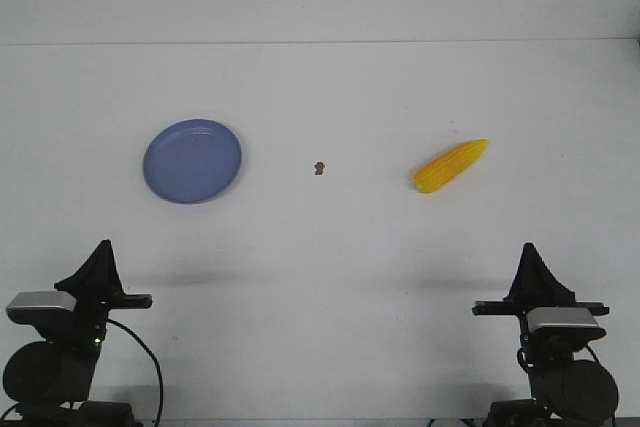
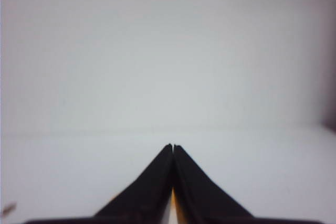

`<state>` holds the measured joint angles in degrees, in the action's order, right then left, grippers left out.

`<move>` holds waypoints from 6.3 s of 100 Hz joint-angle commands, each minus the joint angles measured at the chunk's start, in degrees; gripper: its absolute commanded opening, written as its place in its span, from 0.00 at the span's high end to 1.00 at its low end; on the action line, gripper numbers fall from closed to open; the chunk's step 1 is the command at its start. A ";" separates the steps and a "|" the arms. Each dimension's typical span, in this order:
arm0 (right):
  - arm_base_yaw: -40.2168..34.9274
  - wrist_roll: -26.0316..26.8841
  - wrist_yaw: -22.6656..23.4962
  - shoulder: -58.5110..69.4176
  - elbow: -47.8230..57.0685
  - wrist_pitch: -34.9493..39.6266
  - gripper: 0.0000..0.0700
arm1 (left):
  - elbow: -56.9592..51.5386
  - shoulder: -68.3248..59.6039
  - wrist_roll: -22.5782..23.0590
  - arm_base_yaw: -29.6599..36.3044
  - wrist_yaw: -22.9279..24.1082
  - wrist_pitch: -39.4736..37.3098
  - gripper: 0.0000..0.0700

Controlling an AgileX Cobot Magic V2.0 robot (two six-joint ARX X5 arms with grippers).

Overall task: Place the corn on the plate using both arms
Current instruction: 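Raise both grippers from the rest pose toward the table, then reach the left gripper forward to the rim of the blue plate, then grip the plate rim with the left gripper and drag it toward the robot, then push the plate toward the table center, then release with the left gripper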

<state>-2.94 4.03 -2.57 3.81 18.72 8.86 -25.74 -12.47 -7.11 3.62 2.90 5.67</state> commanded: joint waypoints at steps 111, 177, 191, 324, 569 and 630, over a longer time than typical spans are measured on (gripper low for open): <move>-0.04 0.68 0.24 41.88 42.71 45.62 1.00 | -37.55 -39.32 -2.16 -0.02 0.11 36.28 0.98; -0.04 0.70 0.22 41.90 42.71 45.57 0.30 | -37.55 -39.32 -2.21 -0.02 0.11 36.20 0.24; -0.04 0.70 0.22 41.90 42.71 45.35 0.30 | -37.55 -40.50 -2.78 -0.13 0.11 34.67 0.24; -0.04 0.70 0.22 41.99 42.71 43.85 0.30 | -60.13 -96.63 -1.97 -11.34 -6.47 24.15 0.24; -0.04 0.70 0.22 41.99 42.71 43.80 0.30 | -49.68 -80.52 1.97 2.45 -35.32 32.74 0.99; -0.04 0.70 0.22 41.99 42.71 43.80 0.30 | -40.35 -80.56 3.02 14.16 -30.75 26.23 0.99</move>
<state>-2.94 4.34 -2.39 45.47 60.38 53.28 -65.49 -92.90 -4.99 17.41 -28.08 32.40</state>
